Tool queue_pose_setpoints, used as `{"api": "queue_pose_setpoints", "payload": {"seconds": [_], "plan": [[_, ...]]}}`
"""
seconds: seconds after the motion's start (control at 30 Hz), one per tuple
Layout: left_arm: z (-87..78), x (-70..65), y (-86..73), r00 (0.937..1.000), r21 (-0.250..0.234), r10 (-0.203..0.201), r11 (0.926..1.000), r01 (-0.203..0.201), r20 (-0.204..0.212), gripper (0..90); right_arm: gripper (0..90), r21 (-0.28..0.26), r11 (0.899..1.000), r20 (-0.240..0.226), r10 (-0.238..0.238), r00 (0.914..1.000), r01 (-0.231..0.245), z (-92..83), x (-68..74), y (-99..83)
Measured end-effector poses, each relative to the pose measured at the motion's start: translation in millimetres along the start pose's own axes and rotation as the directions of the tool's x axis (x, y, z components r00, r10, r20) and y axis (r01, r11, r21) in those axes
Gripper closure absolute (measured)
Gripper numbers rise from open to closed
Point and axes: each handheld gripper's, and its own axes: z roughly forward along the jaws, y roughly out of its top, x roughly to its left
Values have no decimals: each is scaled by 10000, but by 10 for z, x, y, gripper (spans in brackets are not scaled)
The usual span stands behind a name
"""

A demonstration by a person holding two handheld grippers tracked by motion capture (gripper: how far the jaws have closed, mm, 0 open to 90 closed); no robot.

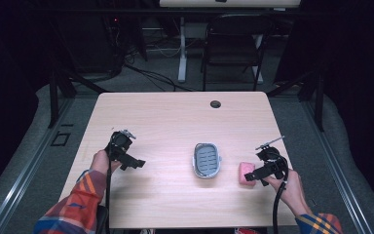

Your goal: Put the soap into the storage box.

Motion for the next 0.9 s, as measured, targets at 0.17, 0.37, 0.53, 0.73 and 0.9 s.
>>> {"api": "queue_pose_setpoints", "payload": {"seconds": [0.17,0.37,0.53,0.73,0.9], "plan": [[4,-3,4,10000,9,6,10000,-6,0,0,0,-6,10000,187,-86,9998,86,38,30,30],[10,-7,7,10000,32,-23,10000,23,23,0,0,133,9999,363,-84,9993,80,96,64,72],[13,-6,10,10000,51,6,10000,-6,14,0,0,238,9997,453,-109,9989,98,136,91,110],[13,-6,9,10000,47,-11,10000,11,32,0,0,335,9994,587,-128,9982,109,211,139,174],[14,-5,9,10000,66,12,10000,-12,44,0,0,502,9986,827,-202,9964,161,257,166,224]]}}
